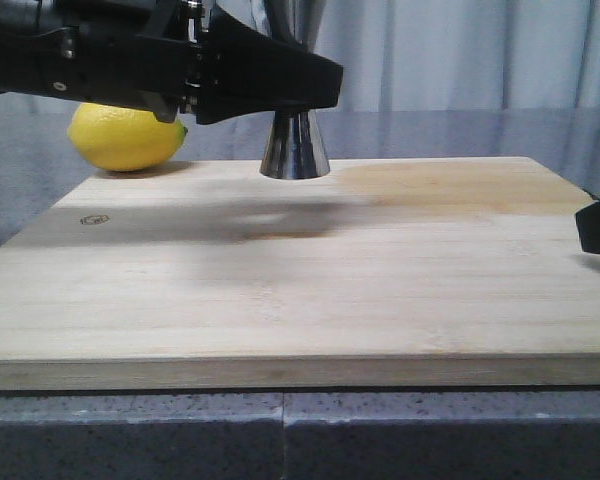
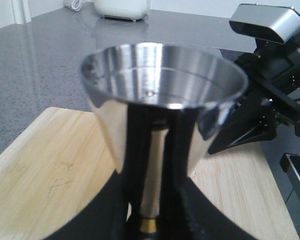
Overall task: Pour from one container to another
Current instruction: 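Grasp the glass beaker with the right gripper and lift it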
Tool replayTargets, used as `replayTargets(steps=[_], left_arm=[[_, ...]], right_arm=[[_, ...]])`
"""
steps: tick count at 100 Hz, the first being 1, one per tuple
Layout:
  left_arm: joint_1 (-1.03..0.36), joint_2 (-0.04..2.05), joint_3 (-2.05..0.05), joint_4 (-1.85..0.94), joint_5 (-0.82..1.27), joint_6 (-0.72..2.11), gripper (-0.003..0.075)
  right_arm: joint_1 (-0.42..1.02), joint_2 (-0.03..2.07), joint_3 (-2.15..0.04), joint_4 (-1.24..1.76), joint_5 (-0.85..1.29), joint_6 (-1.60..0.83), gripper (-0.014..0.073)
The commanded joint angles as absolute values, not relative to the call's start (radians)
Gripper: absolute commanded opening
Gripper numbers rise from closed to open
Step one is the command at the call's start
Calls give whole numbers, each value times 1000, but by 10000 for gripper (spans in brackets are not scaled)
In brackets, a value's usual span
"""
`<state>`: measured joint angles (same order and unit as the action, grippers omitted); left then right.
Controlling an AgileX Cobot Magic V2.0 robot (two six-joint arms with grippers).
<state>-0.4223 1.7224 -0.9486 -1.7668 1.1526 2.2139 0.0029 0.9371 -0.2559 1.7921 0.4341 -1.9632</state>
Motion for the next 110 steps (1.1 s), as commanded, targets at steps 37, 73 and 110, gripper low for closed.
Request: replayTargets(steps=[37, 73, 110], left_arm=[[-426, 1670, -976, -1850, 1269, 2210, -19], [-426, 1670, -976, -1850, 1269, 2210, -19], [-426, 1670, -976, -1850, 1269, 2210, -19]], right_arm=[[4, 936, -283, 1856, 488, -2017, 467], [4, 936, -283, 1856, 487, -2031, 394], [4, 936, -283, 1856, 487, -2031, 393]])
